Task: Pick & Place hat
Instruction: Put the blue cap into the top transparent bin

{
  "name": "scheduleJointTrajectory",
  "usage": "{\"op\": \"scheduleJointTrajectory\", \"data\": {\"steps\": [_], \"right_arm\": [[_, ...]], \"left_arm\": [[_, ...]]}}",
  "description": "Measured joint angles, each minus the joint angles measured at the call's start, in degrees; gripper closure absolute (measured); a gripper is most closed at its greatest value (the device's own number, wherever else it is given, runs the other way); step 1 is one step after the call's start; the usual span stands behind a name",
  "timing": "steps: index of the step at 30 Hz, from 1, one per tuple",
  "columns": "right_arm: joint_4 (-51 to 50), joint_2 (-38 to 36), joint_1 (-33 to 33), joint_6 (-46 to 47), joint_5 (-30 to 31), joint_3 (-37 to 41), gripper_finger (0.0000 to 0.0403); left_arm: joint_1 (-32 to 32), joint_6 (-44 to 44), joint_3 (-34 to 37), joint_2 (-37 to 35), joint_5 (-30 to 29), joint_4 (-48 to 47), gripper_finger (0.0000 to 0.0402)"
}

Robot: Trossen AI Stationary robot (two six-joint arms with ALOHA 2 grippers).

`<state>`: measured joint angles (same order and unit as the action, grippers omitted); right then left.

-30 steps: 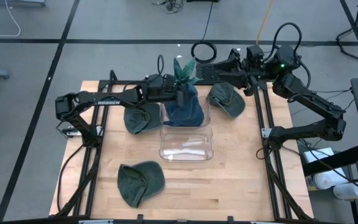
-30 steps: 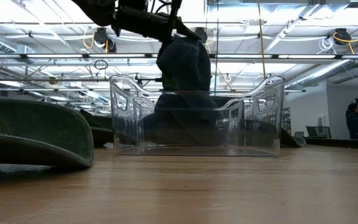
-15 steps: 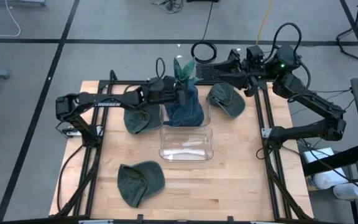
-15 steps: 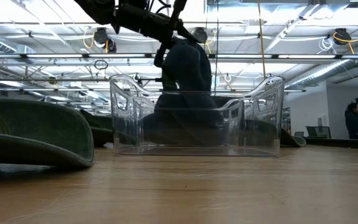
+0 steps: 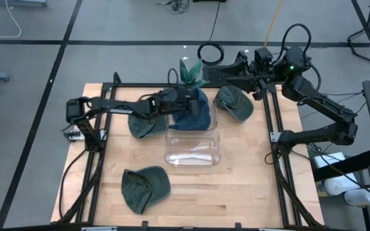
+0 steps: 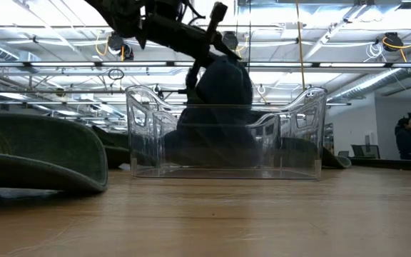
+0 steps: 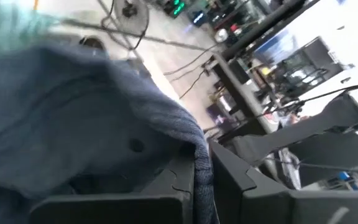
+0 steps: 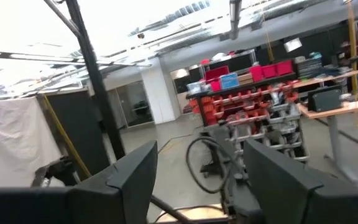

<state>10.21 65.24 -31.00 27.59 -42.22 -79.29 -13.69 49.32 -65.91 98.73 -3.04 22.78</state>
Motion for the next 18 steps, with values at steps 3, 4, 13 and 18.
{"op": "scheduleJointTrajectory", "data": {"steps": [3,4,13,18], "right_arm": [[-0.58,-0.01,0.0,0.01,-1.76,0.0,0.0177],[-0.81,0.0,0.0,0.01,-1.85,0.0,0.0177],[-3.7,0.03,-0.02,-1.81,-2.88,0.0,0.0175],[-3.63,0.04,-0.02,-2.65,-2.86,0.0,0.0175]], "left_arm": [[-0.01,0.77,0.0,1.0,0.02,-0.31,0.0374],[-0.04,0.82,0.0,1.14,0.01,-0.53,0.0374],[0.67,3.23,0.02,-0.46,-1.95,-18.35,0.0374],[0.66,4.23,0.0,-2.84,-3.84,-27.51,0.0374]]}}
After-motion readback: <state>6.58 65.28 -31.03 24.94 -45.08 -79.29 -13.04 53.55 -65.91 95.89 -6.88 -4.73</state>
